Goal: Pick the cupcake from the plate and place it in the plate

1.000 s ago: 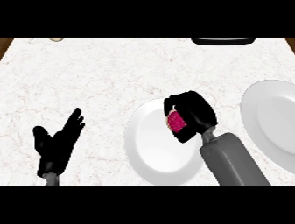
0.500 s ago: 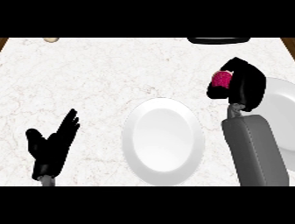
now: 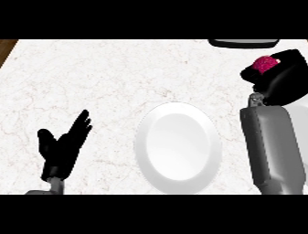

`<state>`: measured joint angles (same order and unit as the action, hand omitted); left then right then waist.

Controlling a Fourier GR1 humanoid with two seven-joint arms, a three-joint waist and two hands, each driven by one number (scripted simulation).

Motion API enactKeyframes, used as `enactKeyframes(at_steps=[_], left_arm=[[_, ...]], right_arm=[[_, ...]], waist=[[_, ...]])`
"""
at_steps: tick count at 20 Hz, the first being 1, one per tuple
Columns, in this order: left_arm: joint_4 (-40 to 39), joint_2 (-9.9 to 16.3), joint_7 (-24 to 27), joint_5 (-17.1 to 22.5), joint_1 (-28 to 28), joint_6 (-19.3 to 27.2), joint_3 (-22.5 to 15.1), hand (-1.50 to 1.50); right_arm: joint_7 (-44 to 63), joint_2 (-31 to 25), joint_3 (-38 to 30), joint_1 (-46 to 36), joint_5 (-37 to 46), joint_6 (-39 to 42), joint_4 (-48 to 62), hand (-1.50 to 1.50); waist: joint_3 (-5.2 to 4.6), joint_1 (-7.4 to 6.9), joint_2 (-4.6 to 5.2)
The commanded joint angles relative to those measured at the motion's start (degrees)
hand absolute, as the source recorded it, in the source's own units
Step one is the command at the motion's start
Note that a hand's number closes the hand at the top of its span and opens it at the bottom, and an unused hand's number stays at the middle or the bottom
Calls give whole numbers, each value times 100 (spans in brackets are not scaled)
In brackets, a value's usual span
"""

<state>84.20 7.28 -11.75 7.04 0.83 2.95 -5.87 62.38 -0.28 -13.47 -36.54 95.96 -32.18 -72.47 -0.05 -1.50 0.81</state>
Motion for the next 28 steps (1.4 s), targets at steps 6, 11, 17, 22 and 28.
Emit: enactKeyframes(at_steps=[6,11,17,22,28], left_arm=[[-225,-68,-22,-35,12,53,18,0],[-353,-123,9,-42,-170,157,128,0],[-432,-96,33,-30,-68,51,134,0],[246,-213,-284,-184,180,208,-130,0],[-148,-54,53,-70,127,9,155,0]], right_arm=[[1698,27,-471,568,1494,-1509,82,150],[1584,27,-1207,724,2100,-1593,-182,150],[628,-116,-1924,1287,1326,-2328,-255,150],[111,-628,-2337,1408,564,-2870,535,150],[-273,-1238,-2625,1483,-1284,-1633,1266,-150]], waist=[[8,28,-34],[6,125,-39],[8,185,-73],[14,107,-75],[18,165,-81]])
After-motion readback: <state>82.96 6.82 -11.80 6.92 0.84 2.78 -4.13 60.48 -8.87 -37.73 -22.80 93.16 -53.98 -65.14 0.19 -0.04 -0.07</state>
